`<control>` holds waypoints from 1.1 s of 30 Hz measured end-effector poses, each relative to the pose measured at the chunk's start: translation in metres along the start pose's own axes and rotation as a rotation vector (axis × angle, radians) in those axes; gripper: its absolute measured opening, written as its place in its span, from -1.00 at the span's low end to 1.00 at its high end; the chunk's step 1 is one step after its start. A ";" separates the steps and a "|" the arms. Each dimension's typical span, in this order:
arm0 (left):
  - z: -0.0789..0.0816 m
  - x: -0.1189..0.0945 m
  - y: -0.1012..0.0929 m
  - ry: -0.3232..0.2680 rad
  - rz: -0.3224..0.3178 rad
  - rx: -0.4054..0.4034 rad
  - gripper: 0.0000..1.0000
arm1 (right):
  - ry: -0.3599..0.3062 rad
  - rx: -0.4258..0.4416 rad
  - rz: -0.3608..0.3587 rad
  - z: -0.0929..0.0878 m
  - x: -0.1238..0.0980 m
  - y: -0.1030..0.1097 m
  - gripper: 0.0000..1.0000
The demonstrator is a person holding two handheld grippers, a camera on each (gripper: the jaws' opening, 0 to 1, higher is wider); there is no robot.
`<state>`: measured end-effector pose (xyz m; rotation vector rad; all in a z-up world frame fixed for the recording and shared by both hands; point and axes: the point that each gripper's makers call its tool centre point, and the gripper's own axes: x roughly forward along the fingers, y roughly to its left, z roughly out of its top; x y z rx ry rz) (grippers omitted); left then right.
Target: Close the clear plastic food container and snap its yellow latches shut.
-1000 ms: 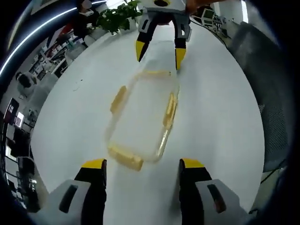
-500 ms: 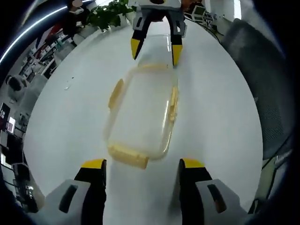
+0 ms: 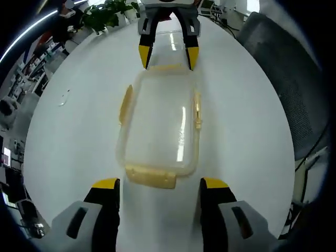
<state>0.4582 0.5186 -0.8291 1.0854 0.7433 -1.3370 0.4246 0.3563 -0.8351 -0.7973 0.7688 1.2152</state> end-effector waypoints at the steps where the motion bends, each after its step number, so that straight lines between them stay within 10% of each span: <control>1: 0.000 0.001 0.000 -0.002 -0.012 -0.001 0.24 | 0.000 0.002 0.003 0.000 0.001 0.000 0.04; 20: 0.003 0.009 0.004 0.029 -0.154 0.068 -0.21 | 0.005 0.061 0.080 -0.001 0.004 0.001 -0.09; 33: 0.006 0.008 0.006 0.046 -0.130 0.106 -0.22 | 0.023 0.052 0.077 -0.001 0.004 0.001 -0.22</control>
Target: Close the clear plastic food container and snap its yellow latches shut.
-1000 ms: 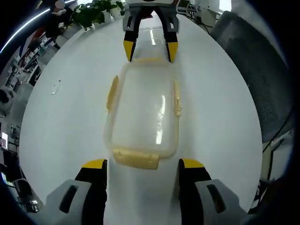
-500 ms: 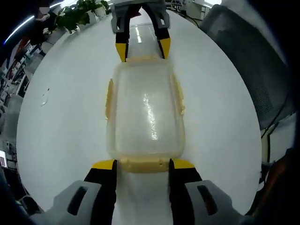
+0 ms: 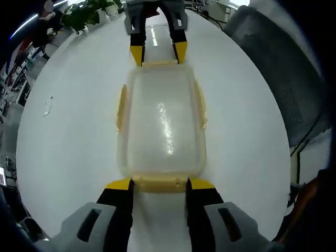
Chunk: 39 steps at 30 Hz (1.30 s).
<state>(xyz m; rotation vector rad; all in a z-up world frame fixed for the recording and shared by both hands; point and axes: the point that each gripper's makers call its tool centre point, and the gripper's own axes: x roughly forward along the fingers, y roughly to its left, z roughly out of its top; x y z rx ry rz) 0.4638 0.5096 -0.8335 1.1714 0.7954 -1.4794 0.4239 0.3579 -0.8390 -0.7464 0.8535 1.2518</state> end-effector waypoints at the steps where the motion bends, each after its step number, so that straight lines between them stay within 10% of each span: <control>1: 0.000 0.000 0.000 0.001 -0.007 0.001 -0.22 | 0.006 0.000 0.002 0.000 0.000 0.000 -0.22; 39: 0.004 -0.018 -0.010 0.108 0.064 -0.014 -0.26 | 0.004 -0.049 -0.033 0.006 -0.015 0.005 -0.26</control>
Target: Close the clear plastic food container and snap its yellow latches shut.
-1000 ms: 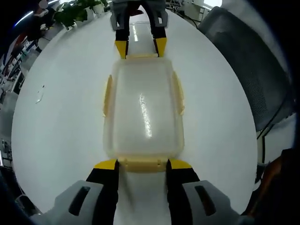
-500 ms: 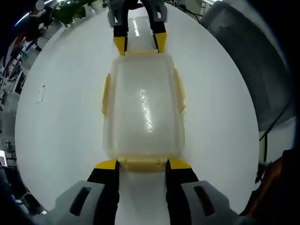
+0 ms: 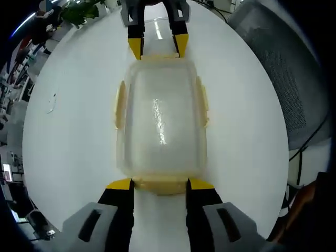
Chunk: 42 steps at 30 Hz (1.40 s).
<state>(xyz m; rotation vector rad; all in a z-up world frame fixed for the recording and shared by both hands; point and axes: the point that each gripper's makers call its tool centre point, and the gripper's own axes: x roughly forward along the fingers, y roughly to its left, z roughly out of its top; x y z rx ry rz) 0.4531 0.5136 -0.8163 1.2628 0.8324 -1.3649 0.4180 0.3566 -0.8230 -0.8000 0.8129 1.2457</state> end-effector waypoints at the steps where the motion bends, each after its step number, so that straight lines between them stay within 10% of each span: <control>1: 0.001 -0.002 0.000 0.000 0.005 0.000 -0.26 | 0.001 -0.003 -0.002 0.000 -0.001 0.000 -0.26; 42: 0.094 -0.055 -0.005 -0.069 0.102 -0.006 -0.25 | 0.009 -0.077 -0.066 -0.037 -0.092 0.009 -0.25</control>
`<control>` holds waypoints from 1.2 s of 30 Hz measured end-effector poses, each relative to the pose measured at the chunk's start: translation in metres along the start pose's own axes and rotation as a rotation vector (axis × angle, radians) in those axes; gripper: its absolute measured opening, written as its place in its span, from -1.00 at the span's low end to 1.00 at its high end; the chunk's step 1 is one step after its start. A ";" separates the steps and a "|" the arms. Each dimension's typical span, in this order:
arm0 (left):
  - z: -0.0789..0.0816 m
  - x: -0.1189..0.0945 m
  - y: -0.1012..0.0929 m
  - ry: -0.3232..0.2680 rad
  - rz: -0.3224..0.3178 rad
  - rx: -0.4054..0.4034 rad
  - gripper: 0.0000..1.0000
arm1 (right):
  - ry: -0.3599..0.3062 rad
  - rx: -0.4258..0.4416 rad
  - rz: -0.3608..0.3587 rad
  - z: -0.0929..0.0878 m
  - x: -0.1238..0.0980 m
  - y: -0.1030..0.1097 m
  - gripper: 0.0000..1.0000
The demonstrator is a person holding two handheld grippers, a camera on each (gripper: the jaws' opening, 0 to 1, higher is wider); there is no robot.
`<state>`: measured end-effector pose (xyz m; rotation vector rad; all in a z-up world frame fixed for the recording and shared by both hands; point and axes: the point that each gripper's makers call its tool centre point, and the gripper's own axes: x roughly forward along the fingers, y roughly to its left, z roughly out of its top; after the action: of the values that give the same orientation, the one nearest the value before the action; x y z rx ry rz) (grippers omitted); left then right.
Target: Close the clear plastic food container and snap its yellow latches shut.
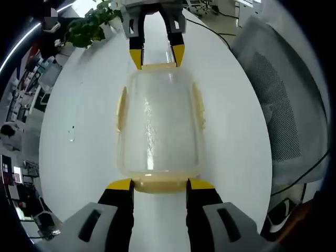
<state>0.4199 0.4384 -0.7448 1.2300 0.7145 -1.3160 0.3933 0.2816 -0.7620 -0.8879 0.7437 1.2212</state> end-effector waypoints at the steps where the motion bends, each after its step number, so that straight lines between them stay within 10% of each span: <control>1: 0.003 0.001 0.000 -0.005 0.002 -0.001 -0.25 | 0.005 0.000 0.000 -0.002 -0.001 0.000 -0.25; 36: 0.093 0.027 0.006 -0.113 -0.023 -0.051 -0.25 | 0.097 0.000 0.048 -0.085 -0.048 -0.003 -0.25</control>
<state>0.4081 0.3423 -0.7435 1.1007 0.6789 -1.3667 0.3860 0.1839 -0.7600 -0.9389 0.8468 1.2275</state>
